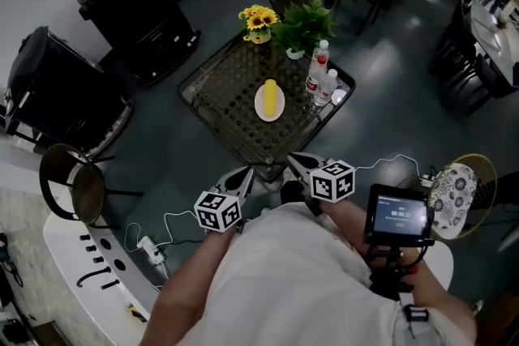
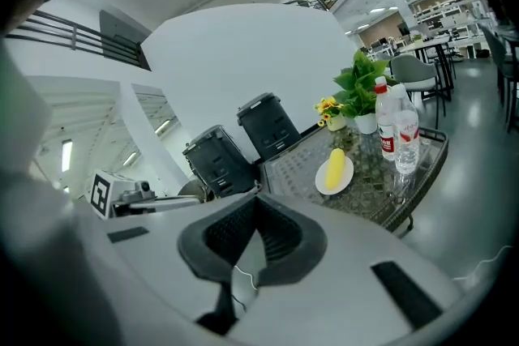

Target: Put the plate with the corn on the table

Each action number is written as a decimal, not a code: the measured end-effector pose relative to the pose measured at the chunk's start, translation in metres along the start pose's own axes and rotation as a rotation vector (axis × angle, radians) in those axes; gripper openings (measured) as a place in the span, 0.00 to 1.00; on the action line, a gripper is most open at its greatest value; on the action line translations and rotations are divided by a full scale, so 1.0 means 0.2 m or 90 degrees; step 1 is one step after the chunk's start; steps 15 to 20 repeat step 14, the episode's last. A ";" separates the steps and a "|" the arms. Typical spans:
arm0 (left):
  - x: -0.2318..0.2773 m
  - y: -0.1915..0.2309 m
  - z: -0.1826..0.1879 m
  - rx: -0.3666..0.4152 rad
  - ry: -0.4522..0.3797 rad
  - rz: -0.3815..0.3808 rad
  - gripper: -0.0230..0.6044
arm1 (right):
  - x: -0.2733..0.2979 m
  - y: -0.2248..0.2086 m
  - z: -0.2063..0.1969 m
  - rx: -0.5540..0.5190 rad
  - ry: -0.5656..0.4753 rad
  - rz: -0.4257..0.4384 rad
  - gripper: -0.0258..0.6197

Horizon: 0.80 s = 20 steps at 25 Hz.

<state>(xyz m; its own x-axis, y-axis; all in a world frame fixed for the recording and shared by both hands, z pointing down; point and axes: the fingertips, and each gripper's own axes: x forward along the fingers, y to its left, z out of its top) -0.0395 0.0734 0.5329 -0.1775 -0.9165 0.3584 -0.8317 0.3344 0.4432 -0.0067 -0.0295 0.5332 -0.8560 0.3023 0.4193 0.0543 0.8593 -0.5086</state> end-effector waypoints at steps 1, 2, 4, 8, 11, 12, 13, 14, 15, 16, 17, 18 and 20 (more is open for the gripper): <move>-0.01 0.03 0.00 -0.001 0.000 0.003 0.05 | 0.02 0.01 -0.01 0.000 -0.002 0.002 0.05; -0.03 0.05 0.01 -0.001 -0.001 0.009 0.05 | 0.04 0.03 -0.01 -0.001 -0.003 0.006 0.05; -0.05 0.07 0.02 -0.002 -0.006 0.016 0.05 | 0.06 0.07 0.00 -0.007 -0.002 0.015 0.05; -0.03 0.03 -0.01 -0.012 -0.003 0.015 0.05 | 0.01 0.07 0.00 -0.015 0.005 0.014 0.05; -0.01 0.05 -0.02 -0.015 -0.002 0.015 0.05 | 0.02 0.06 0.00 -0.018 0.009 0.012 0.05; 0.00 0.06 -0.01 -0.015 -0.004 0.017 0.05 | 0.04 0.05 0.01 -0.021 0.009 0.012 0.05; 0.01 0.08 0.00 -0.015 -0.007 0.019 0.05 | 0.06 0.04 0.02 -0.024 0.009 0.012 0.05; 0.02 0.10 0.01 -0.014 -0.010 0.021 0.05 | 0.07 0.04 0.04 -0.027 0.009 0.013 0.05; 0.02 0.10 0.01 -0.014 -0.010 0.021 0.05 | 0.07 0.04 0.04 -0.027 0.009 0.013 0.05; 0.02 0.10 0.01 -0.014 -0.010 0.021 0.05 | 0.07 0.04 0.04 -0.027 0.009 0.013 0.05; 0.02 0.10 0.01 -0.014 -0.010 0.021 0.05 | 0.07 0.04 0.04 -0.027 0.009 0.013 0.05; 0.02 0.10 0.01 -0.014 -0.010 0.021 0.05 | 0.07 0.04 0.04 -0.027 0.009 0.013 0.05; 0.02 0.10 0.01 -0.014 -0.010 0.021 0.05 | 0.07 0.04 0.04 -0.027 0.009 0.013 0.05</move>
